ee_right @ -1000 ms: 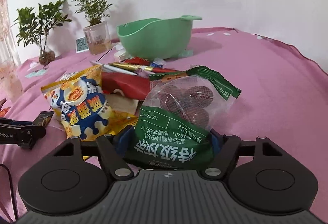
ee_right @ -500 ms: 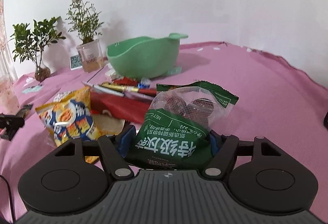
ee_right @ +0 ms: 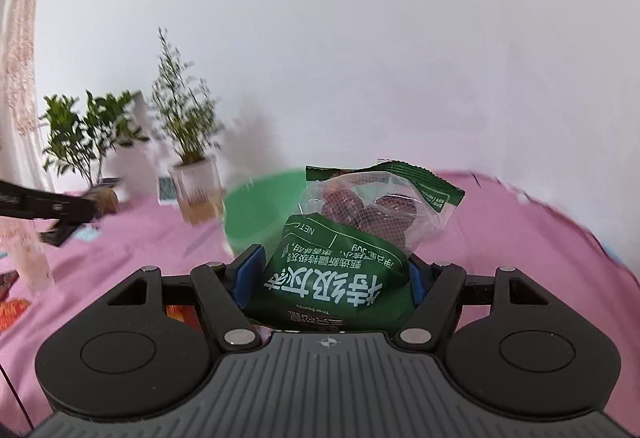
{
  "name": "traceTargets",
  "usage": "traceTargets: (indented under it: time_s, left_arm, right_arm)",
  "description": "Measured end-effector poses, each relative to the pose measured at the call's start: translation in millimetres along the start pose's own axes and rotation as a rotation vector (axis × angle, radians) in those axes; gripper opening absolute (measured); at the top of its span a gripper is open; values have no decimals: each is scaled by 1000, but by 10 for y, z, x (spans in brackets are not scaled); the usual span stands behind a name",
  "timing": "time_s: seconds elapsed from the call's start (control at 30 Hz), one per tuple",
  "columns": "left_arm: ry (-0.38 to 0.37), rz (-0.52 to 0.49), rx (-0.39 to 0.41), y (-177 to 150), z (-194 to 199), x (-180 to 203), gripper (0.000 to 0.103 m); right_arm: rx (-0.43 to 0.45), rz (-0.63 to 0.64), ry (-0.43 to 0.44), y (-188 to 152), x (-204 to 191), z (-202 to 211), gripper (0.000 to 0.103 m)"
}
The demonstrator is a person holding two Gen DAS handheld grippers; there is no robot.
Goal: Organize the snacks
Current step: 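Carry both snacks over the green bowl and open both grippers, then move both grippers back to the snack pile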
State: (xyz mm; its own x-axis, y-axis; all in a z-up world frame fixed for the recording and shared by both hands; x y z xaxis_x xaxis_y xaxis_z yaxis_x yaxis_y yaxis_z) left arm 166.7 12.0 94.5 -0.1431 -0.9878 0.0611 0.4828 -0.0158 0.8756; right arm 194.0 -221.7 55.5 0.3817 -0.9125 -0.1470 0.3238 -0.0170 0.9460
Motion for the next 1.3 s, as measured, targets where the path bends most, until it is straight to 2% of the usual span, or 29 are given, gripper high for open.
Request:
traceTargets:
  time_s: [0.17,0.37,0.5,0.63,0.67,0.77,0.9,1.07,1.3]
  left_arm:
    - [-54,-5,-10,386,-507,136,100]
    - [-41,-31,0,664,-1119,205,100]
    - [-33,-30,-27,689,-1523,146,101]
    - [-33,-10,-94,625,-1861,122,101]
    - [-36,1,-113,605,-1925,121,103]
    - [-60,48,-174,545,-2069,111,103]
    - [-70,72,-191,508,-2023,93,103]
    - [-62,61,-170,554,-1768,26,103]
    - [-1,50,-125,610,-1056,-36,103]
  right_arm:
    - [42,32,60,304,-111,-452,74]
    - [20,72,80,424,-142,-1003,74]
    - [-31,100,66,366,-94,-1311,74]
    - [-78,120,51,281,-71,-1549,74]
    - [-85,122,47,257,-71,-1599,71]
    - [-104,141,36,225,-82,-1633,71]
    - [-84,183,30,266,-171,-1564,82]
    - [-52,199,30,310,-188,-1286,88]
    - [-15,159,40,261,-163,-629,98]
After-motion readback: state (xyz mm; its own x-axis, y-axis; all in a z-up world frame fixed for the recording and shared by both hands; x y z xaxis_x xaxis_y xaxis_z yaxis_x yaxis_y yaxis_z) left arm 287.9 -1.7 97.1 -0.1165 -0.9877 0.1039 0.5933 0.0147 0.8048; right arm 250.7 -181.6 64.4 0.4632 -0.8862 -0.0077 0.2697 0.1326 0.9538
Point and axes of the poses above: each gripper's, at about its wrist camera, not at the fingertips, and z roughly against the way its jaws point, x to its right, y to its top, the point moved 8 cm from there along -z, roughly the way its jaws point, and after that the axes turned 1 degree about z, right-handed, at the moved point
